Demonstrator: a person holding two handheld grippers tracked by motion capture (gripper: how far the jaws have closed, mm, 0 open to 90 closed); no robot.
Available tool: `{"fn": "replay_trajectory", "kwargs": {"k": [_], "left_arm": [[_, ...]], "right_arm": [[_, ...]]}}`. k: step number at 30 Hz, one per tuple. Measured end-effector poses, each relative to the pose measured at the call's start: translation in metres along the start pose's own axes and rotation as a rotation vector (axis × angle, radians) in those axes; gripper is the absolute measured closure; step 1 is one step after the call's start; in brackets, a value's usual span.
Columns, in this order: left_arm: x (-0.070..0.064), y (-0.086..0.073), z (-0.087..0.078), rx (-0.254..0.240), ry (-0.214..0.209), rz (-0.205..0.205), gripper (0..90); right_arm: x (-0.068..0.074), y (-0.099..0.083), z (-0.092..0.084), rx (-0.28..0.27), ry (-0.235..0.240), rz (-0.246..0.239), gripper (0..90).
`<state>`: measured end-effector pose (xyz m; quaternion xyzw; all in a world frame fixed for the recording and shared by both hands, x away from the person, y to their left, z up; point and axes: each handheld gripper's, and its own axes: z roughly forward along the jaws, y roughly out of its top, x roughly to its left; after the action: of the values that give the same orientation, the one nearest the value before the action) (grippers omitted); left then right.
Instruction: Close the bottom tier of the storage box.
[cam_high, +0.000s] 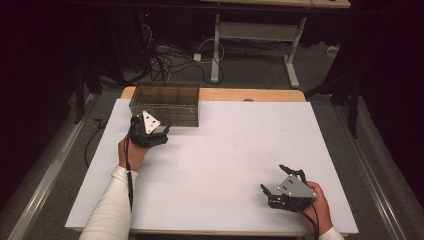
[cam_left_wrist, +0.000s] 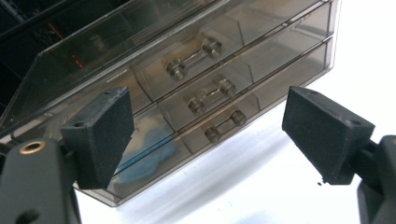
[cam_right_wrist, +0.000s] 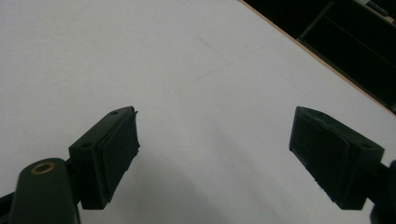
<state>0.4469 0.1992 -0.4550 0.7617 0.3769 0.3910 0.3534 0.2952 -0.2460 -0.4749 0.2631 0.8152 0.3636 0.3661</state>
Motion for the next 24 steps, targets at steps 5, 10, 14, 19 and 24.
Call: {"fn": "replay_trajectory", "kwargs": {"k": [5, 10, 14, 19, 24], "left_arm": [[-0.004, 0.004, -0.003, -0.018, -0.009, 0.013, 16.2], [-0.009, 0.008, -0.006, -0.037, -0.014, 0.021, 16.2], [-0.012, 0.01, -0.008, -0.047, -0.02, 0.027, 16.2], [-0.016, 0.013, -0.01, -0.06, -0.027, 0.036, 16.3], [-0.02, 0.015, -0.011, -0.065, -0.033, 0.04, 16.3]], "right_arm": [[0.0, 0.0, 0.0, 0.0, -0.006, 0.003, 15.7], [-0.002, 0.0, 0.0, -0.002, -0.017, 0.013, 15.6], [-0.002, 0.0, 0.0, -0.002, -0.018, 0.013, 15.6], [-0.001, 0.0, 0.0, -0.003, -0.016, 0.012, 15.7], [-0.001, 0.0, 0.0, -0.004, -0.015, 0.011, 15.7]]}}
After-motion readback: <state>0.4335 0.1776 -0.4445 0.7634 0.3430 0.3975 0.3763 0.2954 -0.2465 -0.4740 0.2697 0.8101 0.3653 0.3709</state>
